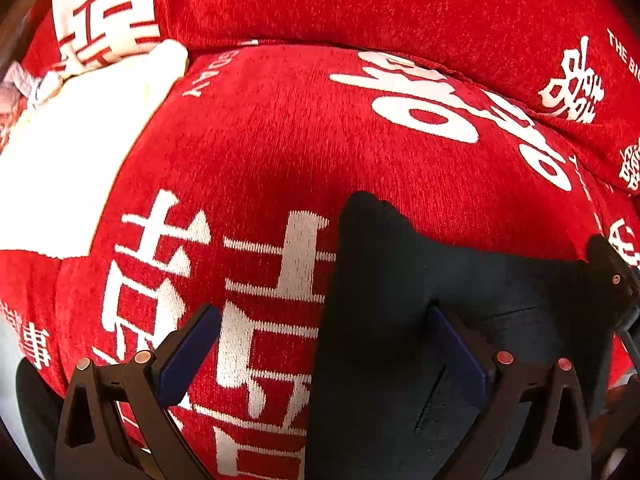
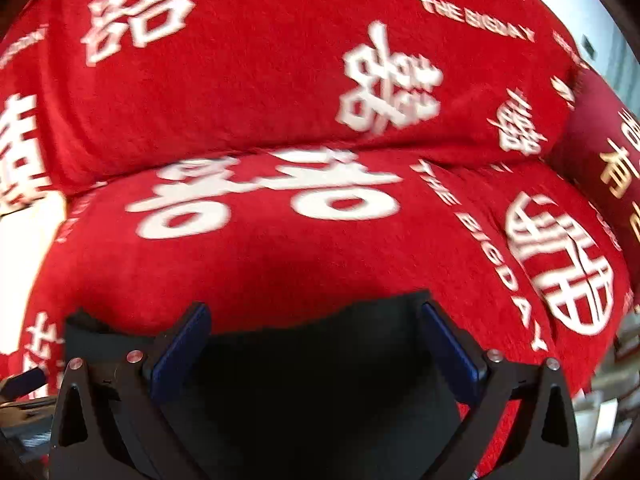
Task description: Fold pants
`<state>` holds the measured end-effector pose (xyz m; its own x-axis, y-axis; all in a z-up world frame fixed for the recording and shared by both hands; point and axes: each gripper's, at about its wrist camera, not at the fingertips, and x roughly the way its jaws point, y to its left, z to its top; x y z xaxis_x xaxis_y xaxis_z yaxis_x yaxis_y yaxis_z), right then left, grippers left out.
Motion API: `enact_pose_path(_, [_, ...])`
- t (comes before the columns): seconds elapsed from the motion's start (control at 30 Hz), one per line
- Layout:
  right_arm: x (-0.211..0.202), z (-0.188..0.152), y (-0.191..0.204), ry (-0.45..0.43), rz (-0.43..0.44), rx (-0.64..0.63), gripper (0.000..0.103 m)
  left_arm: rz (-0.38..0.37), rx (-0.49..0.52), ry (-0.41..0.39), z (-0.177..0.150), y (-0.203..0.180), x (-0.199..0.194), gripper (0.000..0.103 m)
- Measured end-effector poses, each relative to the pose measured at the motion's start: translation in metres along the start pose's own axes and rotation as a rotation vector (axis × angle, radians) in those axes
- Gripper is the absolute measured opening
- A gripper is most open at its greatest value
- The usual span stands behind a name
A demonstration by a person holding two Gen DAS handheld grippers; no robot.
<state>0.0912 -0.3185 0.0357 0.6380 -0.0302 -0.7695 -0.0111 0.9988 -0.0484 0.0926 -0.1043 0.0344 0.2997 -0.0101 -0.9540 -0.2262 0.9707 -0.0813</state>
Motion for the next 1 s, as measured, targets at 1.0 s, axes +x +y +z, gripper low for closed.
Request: enact_pose_path(1.0, [-0.094, -0.13, -0.094, -0.061, 0.152, 0.147, 0.103, -0.232, 0.084, -0.045, -0.067, 0.013, -0.063, 0.103])
